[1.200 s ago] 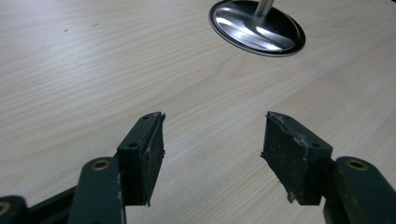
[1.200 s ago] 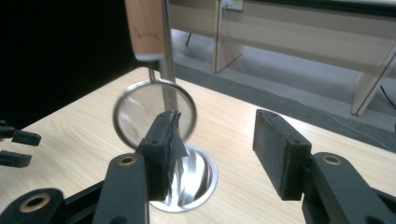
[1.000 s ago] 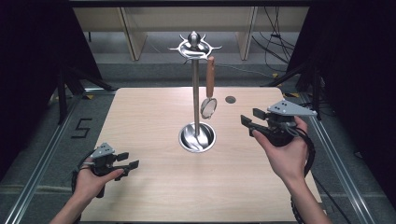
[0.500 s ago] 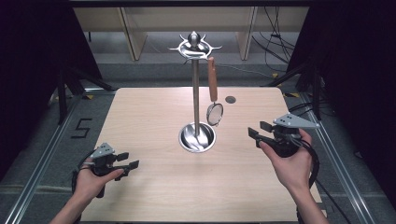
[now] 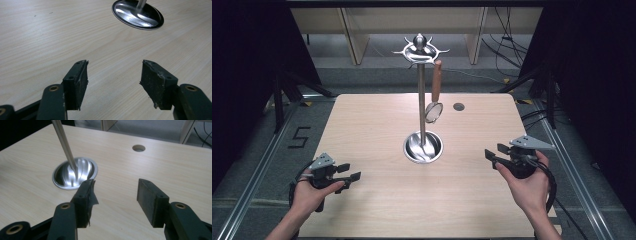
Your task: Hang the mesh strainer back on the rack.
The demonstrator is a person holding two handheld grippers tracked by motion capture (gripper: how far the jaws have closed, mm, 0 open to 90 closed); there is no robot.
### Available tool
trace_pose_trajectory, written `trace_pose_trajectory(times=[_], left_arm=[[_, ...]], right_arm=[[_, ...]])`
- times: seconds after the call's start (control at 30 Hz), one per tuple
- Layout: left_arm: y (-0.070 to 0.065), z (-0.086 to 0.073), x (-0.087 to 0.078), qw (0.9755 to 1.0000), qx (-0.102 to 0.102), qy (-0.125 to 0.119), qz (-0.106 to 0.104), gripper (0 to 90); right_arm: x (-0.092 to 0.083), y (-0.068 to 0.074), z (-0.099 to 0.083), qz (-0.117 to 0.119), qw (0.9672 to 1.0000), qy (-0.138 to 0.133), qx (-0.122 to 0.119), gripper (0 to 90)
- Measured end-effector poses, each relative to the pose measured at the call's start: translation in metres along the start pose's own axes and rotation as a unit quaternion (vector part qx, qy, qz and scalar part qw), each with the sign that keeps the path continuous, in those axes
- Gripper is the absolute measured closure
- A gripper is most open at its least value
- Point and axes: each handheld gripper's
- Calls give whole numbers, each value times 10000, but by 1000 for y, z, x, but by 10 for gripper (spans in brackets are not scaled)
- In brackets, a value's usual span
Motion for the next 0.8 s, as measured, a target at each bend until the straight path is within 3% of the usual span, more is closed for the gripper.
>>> trace_pose_trajectory(times=[0.27, 0.3, 0.33, 0.43, 0.47, 0.5, 0.53, 0.57, 0.63, 0.67, 0.7, 0.73, 0.8], left_arm=[[0, 0, 0, 10000, 1, 5, 0, 373], [0, 0, 0, 10000, 1, 5, 1, 373], [0, 0, 0, 10000, 16, 4, -3, 373], [0, 0, 0, 10000, 10, -3, -8, 373], [0, 0, 0, 10000, 5, -4, -9, 373], [0, 0, 0, 10000, 13, 0, -9, 373], [0, 0, 0, 10000, 8, -5, -10, 373], [0, 0, 0, 10000, 8, -6, -8, 373], [0, 0, 1, 10000, -4, -53, -28, 373], [1, 0, 0, 10000, 30, -15, -19, 373], [1, 0, 0, 10000, 59, 16, -4, 373], [1, 0, 0, 10000, 58, 13, -5, 373], [1, 1, -1, 10000, 52, 44, -3, 373]], right_arm=[[13, -7, -22, -7, 9997, 238, 113, 479], [12, -7, -24, -1, 9991, 389, 176, 479], [15, -9, -26, -20, 9994, 302, 162, 479], [17, -13, -32, -52, 9990, 409, 144, 477], [18, -12, -34, -20, 9986, 422, 309, 477], [20, -16, -37, -112, 9986, 497, 146, 476], [20, -16, -37, -112, 9986, 497, 146, 476], [21, -14, -38, -31, 9984, 470, 323, 476], [22, -18, -41, -105, 9983, 520, 222, 475], [22, -18, -42, -71, 9977, 569, 354, 474], [22, -21, -43, -93, 9981, 564, 228, 474], [23, -19, -44, -86, 9976, 562, 403, 473], [25, -20, -45, -69, 9977, 540, 408, 472]])
Point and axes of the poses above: each handheld gripper's, and its own axes: x roughly forward along the jaws, z roughly out of its top, y roughly to its left, and after that the axes turned 9 degrees about y, right-handed
